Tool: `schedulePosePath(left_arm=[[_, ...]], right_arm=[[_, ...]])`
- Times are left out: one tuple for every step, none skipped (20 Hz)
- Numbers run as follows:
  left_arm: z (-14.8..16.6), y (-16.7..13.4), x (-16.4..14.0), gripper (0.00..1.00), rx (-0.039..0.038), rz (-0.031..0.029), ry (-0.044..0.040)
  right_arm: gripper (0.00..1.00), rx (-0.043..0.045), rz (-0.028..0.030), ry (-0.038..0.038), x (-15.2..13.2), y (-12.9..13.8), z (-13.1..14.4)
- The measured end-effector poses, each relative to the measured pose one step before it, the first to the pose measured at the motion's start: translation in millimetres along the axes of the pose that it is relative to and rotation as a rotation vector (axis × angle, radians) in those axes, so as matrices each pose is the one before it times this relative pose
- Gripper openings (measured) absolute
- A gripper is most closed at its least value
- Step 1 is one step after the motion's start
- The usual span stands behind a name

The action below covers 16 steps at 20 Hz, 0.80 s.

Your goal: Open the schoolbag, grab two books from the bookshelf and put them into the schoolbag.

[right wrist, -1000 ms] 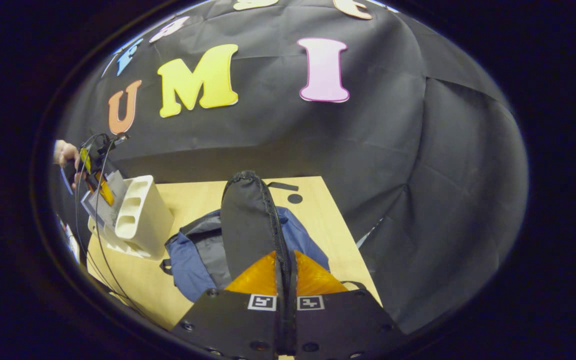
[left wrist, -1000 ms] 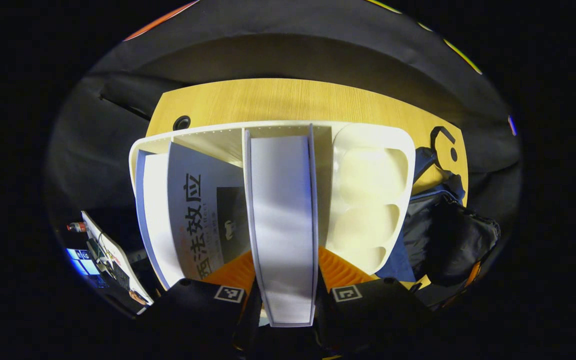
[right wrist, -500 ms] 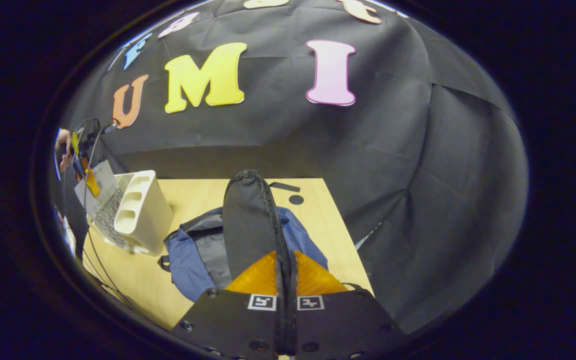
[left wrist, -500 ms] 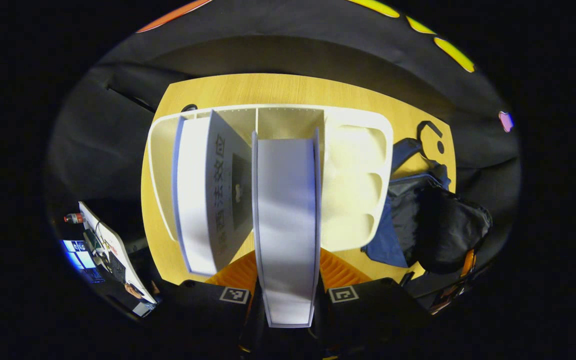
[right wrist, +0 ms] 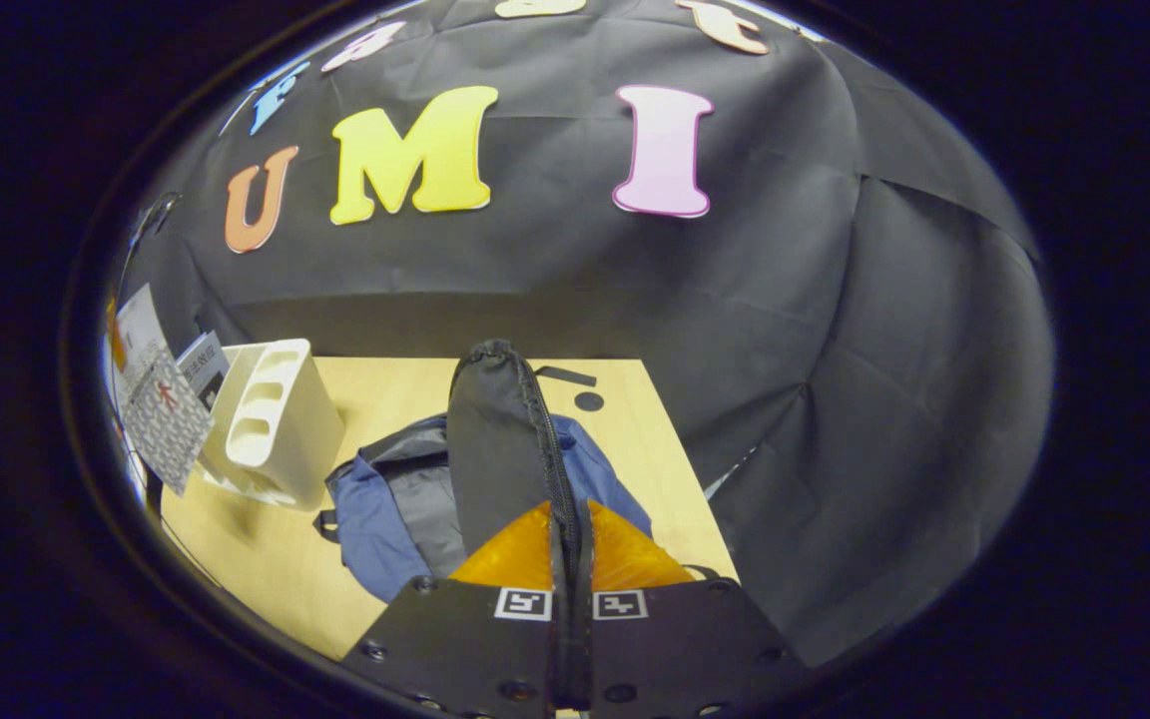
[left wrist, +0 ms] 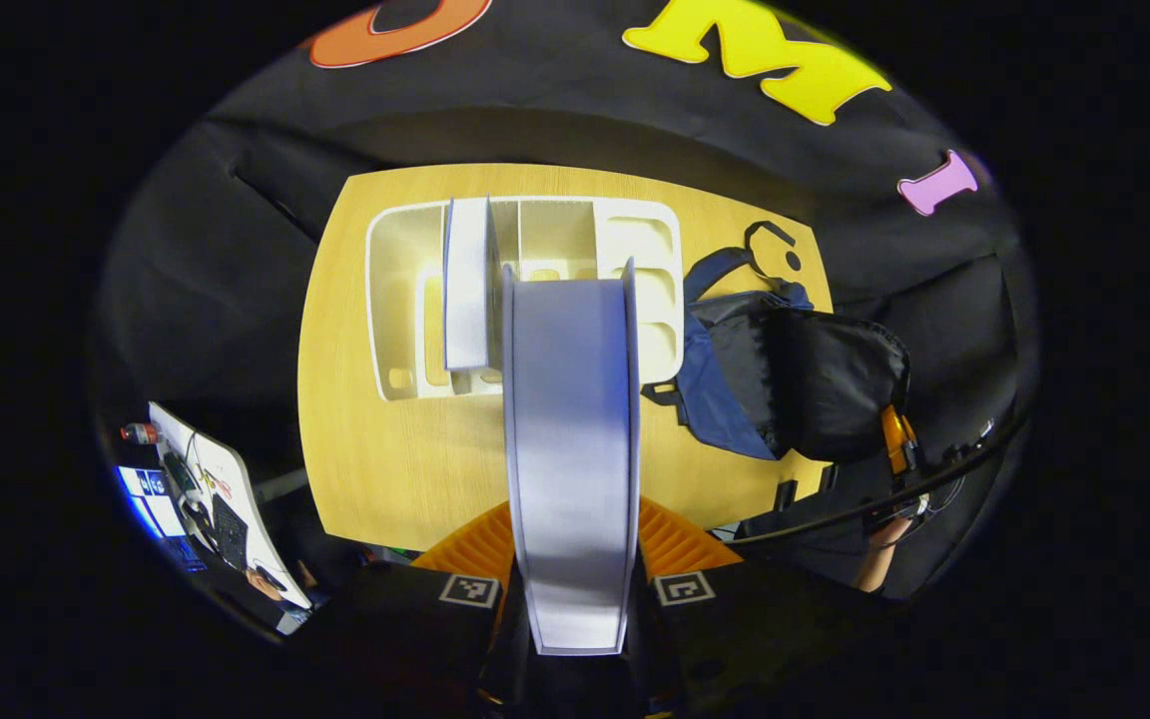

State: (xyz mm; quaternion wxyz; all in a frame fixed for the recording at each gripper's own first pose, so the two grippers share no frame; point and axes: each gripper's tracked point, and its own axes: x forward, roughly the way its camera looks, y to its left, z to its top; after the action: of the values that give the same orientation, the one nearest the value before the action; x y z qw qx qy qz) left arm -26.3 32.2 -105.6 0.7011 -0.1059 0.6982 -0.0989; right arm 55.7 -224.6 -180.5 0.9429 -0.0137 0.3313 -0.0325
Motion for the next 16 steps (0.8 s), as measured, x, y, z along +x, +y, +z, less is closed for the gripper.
schedulePosePath(left_arm=[[-6.22,-5.81,-0.16,0.42,-0.02696,-0.03897,-0.00372],[-3.06,-6.58,1.14,0.42,-0.03142,-0.04392,-0.00520],[-1.87,-8.41,1.13,0.42,-0.02008,-0.04228,-0.00377],[-1.72,-6.61,1.92,0.42,-0.00536,-0.03966,-0.00255],[-0.85,-8.45,3.47,0.42,0.00212,-0.04176,-0.00655],[0.21,-11.13,3.03,0.41,0.00805,-0.04483,-0.00981],[-0.42,-14.27,4.90,0.42,0.01641,-0.04980,-0.01596],[2.77,-14.43,5.33,0.41,0.01613,-0.05191,-0.01997],[0.97,-12.47,9.14,0.42,0.01065,-0.05455,-0.02321],[1.82,-15.01,9.11,0.42,0.00310,-0.05629,-0.02419],[-2.12,-12.43,10.56,0.41,0.00355,-0.05295,-0.01905],[-0.61,-10.79,13.27,0.42,0.00339,-0.04666,-0.01304],[-2.69,-8.64,13.68,0.42,0.00428,-0.03772,-0.01233],[-2.57,-5.56,15.65,0.42,0.00034,-0.02471,-0.01363],[-2.72,-2.84,18.21,0.42,0.00499,-0.01386,-0.01152],[-3.63,-0.18,17.61,0.42,0.00740,-0.00026,-0.00725]], right_arm=[[0.00,-0.00258,-0.00005,0.00207,-0.01,1.24,-0.11],[0.00,-0.00276,0.00050,0.00270,-0.29,0.81,-2.22],[0.00,-0.00479,-0.00078,0.00190,-0.75,1.83,0.68],[0.00,-0.00417,-0.00120,-0.00066,-1.24,0.25,0.25],[0.00,-0.00434,-0.00213,0.00008,-0.56,0.15,1.13],[0.00,-0.00389,-0.00098,-0.00012,-0.65,0.08,-0.62],[0.00,-0.00416,-0.00045,0.00209,0.42,1.36,0.30],[0.00,-0.00272,-0.00069,0.00284,0.02,-0.19,-1.26],[0.00,0.00009,-0.00574,0.00243,0.74,-0.66,0.83],[0.00,0.00408,-0.00356,0.00322,-0.48,-0.63,-0.83],[0.00,0.00465,-0.00309,0.00067,0.54,0.29,0.56],[0.00,0.00810,-0.00136,0.00283,1.55,0.43,-1.56],[0.00,0.01137,0.00400,0.00370,0.35,2.36,-0.56],[0.00,0.01096,-0.00240,0.00118,-0.87,-0.61,-1.47],[0.00,0.01153,-0.00112,0.00015,0.30,-0.28,-0.30],[0.00,0.01311,0.00002,-0.00098,-0.98,0.01,-0.46]])
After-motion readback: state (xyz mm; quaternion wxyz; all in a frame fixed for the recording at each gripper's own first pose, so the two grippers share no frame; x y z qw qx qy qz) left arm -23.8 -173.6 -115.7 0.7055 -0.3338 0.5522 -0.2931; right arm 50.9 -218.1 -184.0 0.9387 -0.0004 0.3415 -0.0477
